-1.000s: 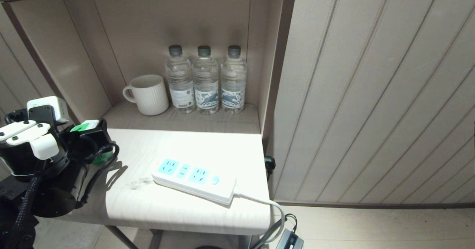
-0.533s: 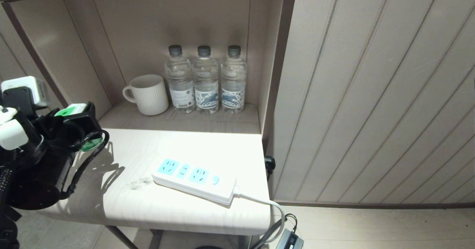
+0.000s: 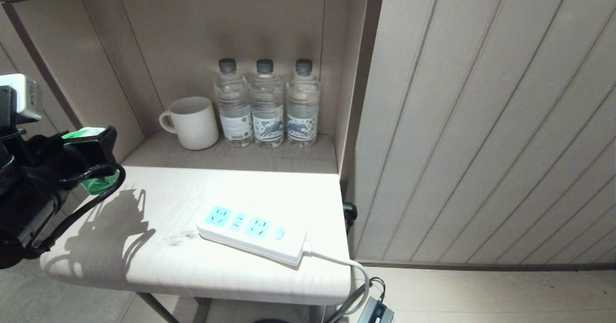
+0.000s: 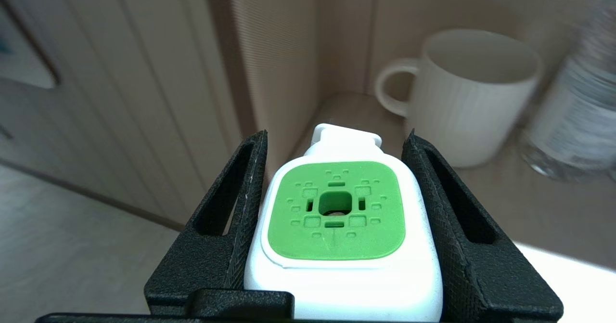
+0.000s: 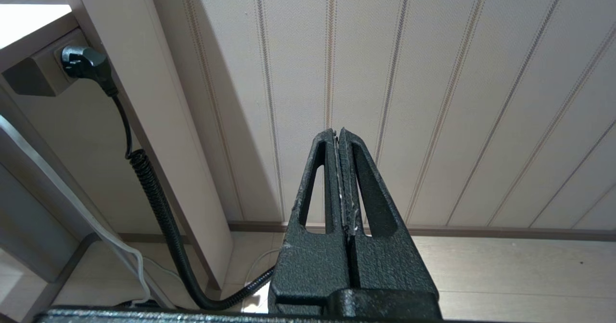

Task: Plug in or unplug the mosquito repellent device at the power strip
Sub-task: Insert the plug into the socket

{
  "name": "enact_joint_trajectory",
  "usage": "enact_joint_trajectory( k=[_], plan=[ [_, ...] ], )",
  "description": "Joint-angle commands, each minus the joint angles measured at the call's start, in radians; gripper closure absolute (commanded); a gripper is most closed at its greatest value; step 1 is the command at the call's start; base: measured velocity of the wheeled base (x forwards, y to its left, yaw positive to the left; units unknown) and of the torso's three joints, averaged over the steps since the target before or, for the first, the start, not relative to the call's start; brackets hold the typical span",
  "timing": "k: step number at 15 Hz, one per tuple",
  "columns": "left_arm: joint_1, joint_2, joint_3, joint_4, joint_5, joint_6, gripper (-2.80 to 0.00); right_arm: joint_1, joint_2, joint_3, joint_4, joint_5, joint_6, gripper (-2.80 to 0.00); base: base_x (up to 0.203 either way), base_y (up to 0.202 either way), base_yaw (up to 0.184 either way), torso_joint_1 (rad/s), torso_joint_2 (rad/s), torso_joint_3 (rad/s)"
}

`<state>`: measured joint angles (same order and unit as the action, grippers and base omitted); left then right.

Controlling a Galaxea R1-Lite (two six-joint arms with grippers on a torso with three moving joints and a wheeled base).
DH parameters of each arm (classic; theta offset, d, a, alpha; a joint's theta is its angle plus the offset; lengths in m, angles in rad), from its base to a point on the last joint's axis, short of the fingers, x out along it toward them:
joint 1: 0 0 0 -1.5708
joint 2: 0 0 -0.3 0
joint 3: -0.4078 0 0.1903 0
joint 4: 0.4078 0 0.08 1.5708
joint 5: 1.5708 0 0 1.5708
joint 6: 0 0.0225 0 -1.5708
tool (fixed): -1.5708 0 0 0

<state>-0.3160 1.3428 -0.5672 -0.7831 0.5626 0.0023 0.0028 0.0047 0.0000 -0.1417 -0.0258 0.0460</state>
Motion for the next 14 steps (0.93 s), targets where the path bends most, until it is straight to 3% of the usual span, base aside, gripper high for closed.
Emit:
enact_joint_trajectory(
  k=[1, 2, 5, 8, 10, 14],
  plan=[
    [-0.001, 0.003, -0.004, -0.001, -0.07, -0.002, 0.0, 0.0, 0.0, 0.0, -0.001, 0.0, 0.0, 0.0, 0.0, 0.0, 0.0, 0.0, 0.0, 0.0],
    [-0.002, 0.005, -0.002, 0.0, -0.149, -0.003, 0.0, 0.0, 0.0, 0.0, -0.001, 0.0, 0.0, 0.0, 0.0, 0.0, 0.0, 0.0, 0.0, 0.0],
    [-0.002, -0.002, 0.041, -0.011, -0.262, -0.007, 0.0, 0.0, 0.0, 0.0, -0.001, 0.0, 0.0, 0.0, 0.0, 0.0, 0.0, 0.0, 0.0, 0.0],
    [-0.002, 0.011, 0.106, -0.079, -0.294, -0.005, 0.0, 0.0, 0.0, 0.0, -0.001, 0.0, 0.0, 0.0, 0.0, 0.0, 0.0, 0.0, 0.0, 0.0],
    [-0.002, 0.028, 0.147, -0.186, -0.295, 0.018, 0.0, 0.0, 0.0, 0.0, -0.001, 0.0, 0.0, 0.0, 0.0, 0.0, 0.0, 0.0, 0.0, 0.0],
    [-0.002, 0.087, 0.176, -0.264, -0.286, 0.035, 0.0, 0.0, 0.0, 0.0, -0.001, 0.0, 0.0, 0.0, 0.0, 0.0, 0.0, 0.0, 0.0, 0.0]
  ],
)
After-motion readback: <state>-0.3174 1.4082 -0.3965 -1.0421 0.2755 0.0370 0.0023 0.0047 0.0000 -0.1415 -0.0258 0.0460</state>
